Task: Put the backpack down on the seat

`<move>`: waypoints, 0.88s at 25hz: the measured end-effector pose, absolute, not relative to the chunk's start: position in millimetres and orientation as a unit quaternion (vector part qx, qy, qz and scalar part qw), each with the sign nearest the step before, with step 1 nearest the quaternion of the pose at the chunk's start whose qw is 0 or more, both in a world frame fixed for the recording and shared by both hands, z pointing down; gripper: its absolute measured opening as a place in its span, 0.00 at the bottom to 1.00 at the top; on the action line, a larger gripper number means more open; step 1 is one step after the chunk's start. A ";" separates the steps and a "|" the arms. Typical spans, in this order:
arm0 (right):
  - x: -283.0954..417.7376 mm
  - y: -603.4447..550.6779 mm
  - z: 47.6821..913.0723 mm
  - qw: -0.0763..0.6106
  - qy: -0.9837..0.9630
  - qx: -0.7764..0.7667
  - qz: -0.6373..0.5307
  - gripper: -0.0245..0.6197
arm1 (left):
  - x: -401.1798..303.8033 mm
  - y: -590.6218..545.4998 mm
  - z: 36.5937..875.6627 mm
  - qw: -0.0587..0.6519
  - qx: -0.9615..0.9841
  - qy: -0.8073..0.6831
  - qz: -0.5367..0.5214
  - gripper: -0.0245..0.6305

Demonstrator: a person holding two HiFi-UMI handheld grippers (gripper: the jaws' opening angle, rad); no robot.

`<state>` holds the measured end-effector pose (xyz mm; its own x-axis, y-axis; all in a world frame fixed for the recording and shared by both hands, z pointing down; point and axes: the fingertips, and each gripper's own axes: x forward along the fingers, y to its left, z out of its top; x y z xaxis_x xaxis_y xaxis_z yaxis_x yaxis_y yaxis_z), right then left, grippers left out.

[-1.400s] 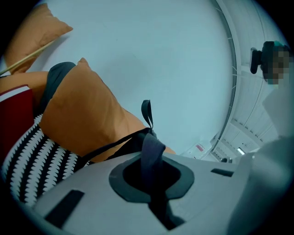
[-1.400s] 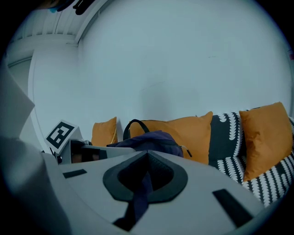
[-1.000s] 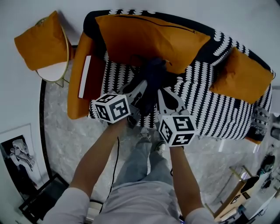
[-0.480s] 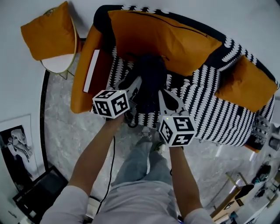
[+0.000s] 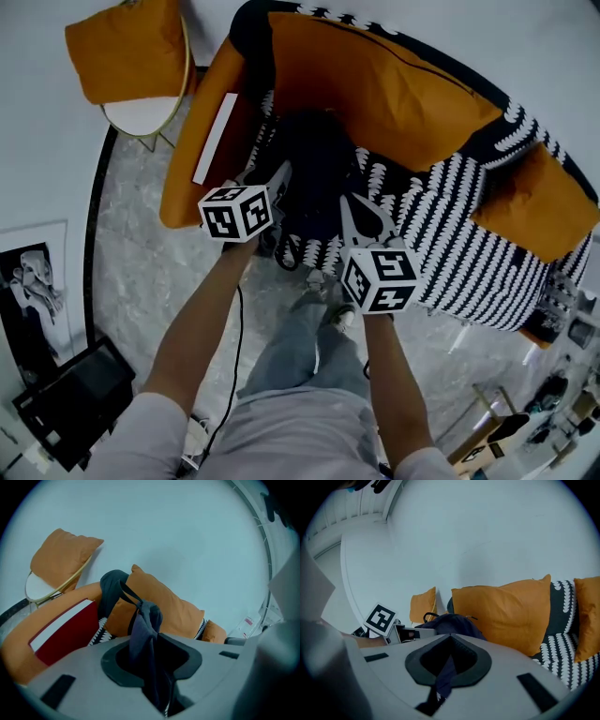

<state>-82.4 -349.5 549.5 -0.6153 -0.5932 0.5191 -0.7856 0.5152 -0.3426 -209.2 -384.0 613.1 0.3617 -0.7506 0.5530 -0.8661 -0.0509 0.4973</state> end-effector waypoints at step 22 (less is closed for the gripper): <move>-143.7 -330.5 576.8 0.201 -0.876 0.330 0.287 0.04 | -313.5 -348.9 660.4 0.402 0.608 -0.676 0.112 0.35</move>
